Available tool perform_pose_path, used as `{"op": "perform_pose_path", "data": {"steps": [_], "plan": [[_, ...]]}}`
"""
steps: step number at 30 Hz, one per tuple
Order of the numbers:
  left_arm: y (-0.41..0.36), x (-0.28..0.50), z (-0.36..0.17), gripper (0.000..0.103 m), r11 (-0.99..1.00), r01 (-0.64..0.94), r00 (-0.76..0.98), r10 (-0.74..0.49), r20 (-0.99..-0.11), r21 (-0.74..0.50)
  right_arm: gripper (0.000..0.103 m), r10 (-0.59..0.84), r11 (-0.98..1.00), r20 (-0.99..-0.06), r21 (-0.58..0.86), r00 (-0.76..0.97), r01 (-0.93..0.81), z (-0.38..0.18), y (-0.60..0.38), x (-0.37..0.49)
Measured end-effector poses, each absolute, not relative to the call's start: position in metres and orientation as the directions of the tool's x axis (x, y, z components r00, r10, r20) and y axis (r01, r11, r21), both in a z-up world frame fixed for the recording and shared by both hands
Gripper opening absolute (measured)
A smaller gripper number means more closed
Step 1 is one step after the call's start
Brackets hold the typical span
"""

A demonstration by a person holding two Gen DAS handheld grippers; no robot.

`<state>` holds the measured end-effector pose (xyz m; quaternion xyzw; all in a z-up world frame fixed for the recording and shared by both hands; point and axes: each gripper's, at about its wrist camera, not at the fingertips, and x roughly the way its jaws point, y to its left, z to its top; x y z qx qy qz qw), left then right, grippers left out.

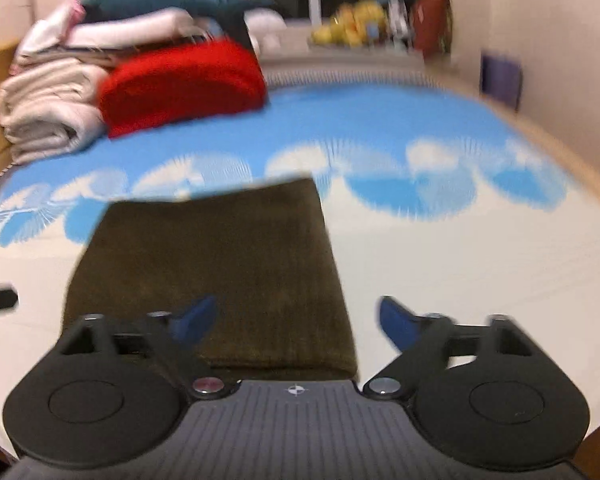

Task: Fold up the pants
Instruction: 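Open both tools and lift them away from the folded pants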

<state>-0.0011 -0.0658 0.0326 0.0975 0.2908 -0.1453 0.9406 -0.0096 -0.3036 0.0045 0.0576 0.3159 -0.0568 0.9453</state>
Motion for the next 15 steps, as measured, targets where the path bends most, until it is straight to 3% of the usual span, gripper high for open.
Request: {"op": "perform_pose_path", "data": {"steps": [4, 8, 11, 13, 15], "plan": [[-0.079, -0.024, 0.056, 0.103, 0.961, 0.271, 0.805, -0.199, -0.558, 0.048, 0.102, -0.056, 0.995, -0.531, 0.038, 0.845, 0.089, 0.018, -0.293, -0.037], [-0.083, -0.038, 0.021, 0.103, 0.965, 0.260, 0.776, -0.236, -0.584, -0.045, 0.102, -0.037, 0.990, -0.574, 0.091, 0.818, 0.108, 0.008, -0.297, -0.038], [-0.093, -0.025, -0.017, 0.102, 0.981, 0.193, 0.656, -0.115, -0.746, 0.018, 0.102, -0.055, 0.990, -0.597, 0.069, 0.801, 0.120, 0.003, -0.288, -0.031], [-0.088, -0.016, -0.018, 0.103, 0.982, 0.179, 0.644, -0.166, -0.746, -0.064, 0.102, -0.072, 0.992, -0.607, 0.035, 0.792, 0.117, -0.001, -0.281, -0.028], [-0.091, -0.006, -0.021, 0.103, 0.985, 0.174, 0.660, -0.124, -0.741, -0.010, 0.102, -0.071, 0.993, -0.622, 0.031, 0.780, 0.116, -0.005, -0.277, -0.027]]}}
